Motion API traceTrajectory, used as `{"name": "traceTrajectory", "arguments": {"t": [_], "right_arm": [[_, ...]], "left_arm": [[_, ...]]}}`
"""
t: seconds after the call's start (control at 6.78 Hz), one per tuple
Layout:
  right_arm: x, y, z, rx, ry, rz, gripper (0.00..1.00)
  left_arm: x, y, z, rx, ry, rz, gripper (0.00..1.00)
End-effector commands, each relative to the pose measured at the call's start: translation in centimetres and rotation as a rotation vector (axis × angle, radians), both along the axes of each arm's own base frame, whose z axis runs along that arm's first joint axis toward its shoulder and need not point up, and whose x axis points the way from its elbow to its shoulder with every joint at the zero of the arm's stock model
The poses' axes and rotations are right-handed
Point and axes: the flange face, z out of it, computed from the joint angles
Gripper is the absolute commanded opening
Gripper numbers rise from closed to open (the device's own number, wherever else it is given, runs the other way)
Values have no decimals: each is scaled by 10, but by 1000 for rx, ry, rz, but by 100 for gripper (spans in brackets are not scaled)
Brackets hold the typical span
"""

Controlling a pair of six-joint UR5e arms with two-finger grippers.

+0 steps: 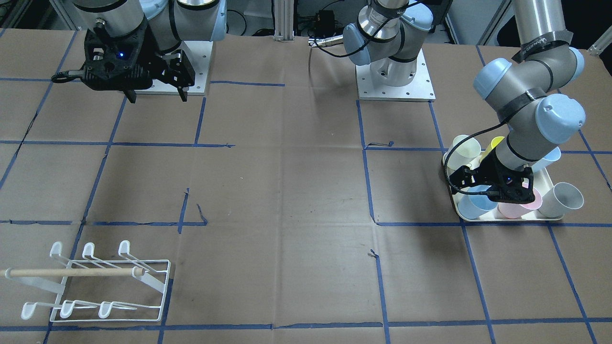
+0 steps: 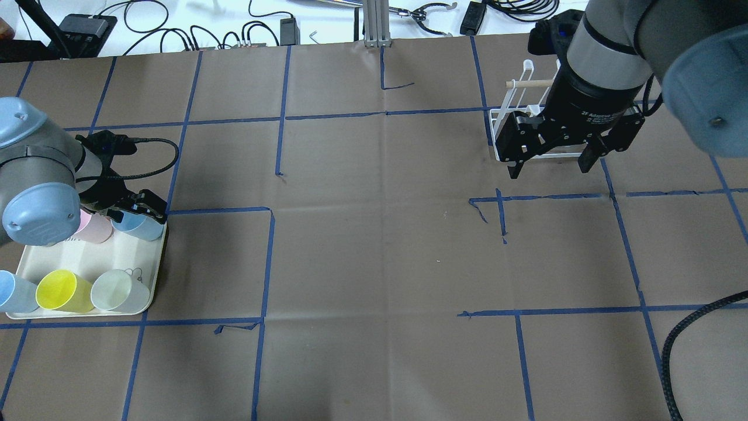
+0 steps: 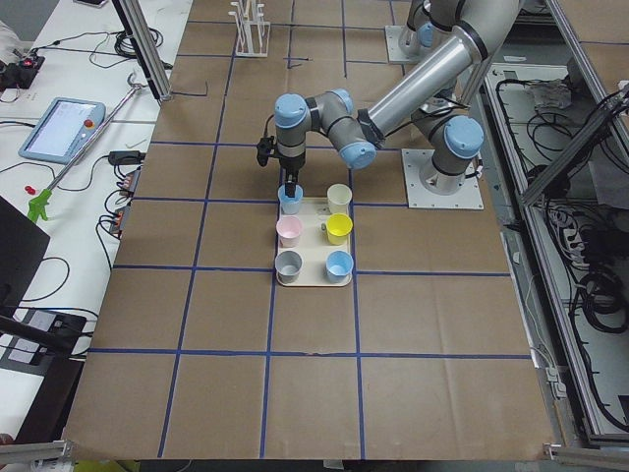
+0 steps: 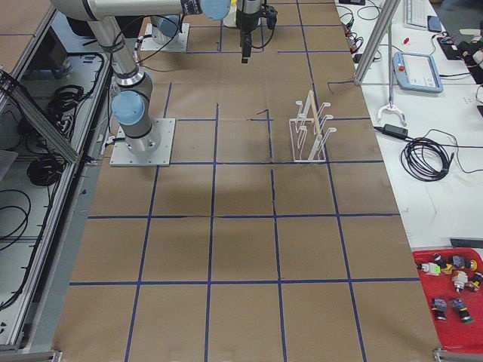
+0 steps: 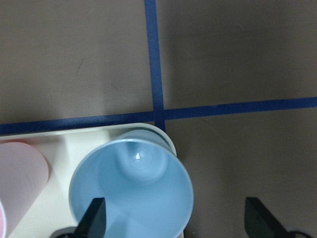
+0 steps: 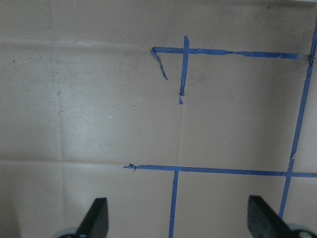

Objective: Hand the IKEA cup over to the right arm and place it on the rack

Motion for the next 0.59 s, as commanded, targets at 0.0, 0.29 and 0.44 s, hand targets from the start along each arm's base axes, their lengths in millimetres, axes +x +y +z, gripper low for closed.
{"name": "traceTrajectory", "arguments": {"t": [0.0,0.29,0.44], "right_arm": [[-1,0,0,0,-1,-1,100],[-1,0,0,0,2,0,100],[-1,0,-1,2,1,0,100]], "left_arm": [[0,-1,-5,7,6,-1,94],[0,-1,-4,7,3,-6,23],[1,-1,-4,6,6,-12,0]]}}
